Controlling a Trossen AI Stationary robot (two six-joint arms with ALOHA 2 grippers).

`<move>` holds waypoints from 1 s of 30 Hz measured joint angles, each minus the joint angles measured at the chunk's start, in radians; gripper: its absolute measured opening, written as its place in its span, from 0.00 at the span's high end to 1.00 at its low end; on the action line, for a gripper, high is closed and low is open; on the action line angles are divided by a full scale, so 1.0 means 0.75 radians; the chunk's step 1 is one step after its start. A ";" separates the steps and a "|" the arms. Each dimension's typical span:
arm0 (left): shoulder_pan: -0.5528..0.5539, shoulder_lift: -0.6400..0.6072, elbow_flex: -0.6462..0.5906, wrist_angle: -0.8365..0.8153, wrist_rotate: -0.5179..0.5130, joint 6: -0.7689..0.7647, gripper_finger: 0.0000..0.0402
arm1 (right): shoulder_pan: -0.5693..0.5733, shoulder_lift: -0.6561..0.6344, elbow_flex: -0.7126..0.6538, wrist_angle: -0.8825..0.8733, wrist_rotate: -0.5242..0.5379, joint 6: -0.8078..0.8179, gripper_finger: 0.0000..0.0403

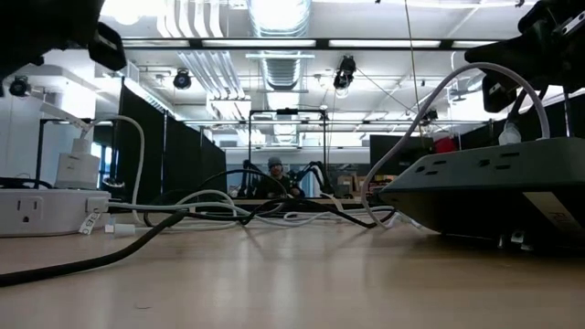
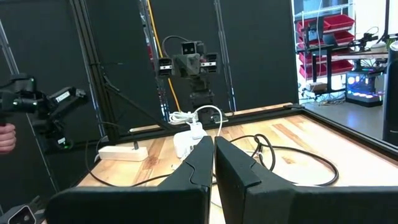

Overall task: Insert USB
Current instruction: Return to Home Position

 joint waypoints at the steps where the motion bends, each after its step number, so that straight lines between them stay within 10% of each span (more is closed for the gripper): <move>1: 0.064 -0.005 0.000 -0.008 0.061 -0.038 0.90 | 0.000 0.000 0.000 0.000 0.000 0.000 1.00; 8: 0.403 -0.010 0.000 -0.041 0.318 -0.174 0.90 | 0.000 0.000 0.000 0.000 -0.001 0.000 1.00; 16: 0.477 0.032 0.000 -0.083 0.075 -0.138 0.90 | 0.000 0.000 0.000 0.000 0.000 0.000 1.00; 30: 0.454 -0.032 -0.001 -0.192 0.065 -0.138 0.90 | 0.000 0.000 0.000 0.000 0.000 0.000 1.00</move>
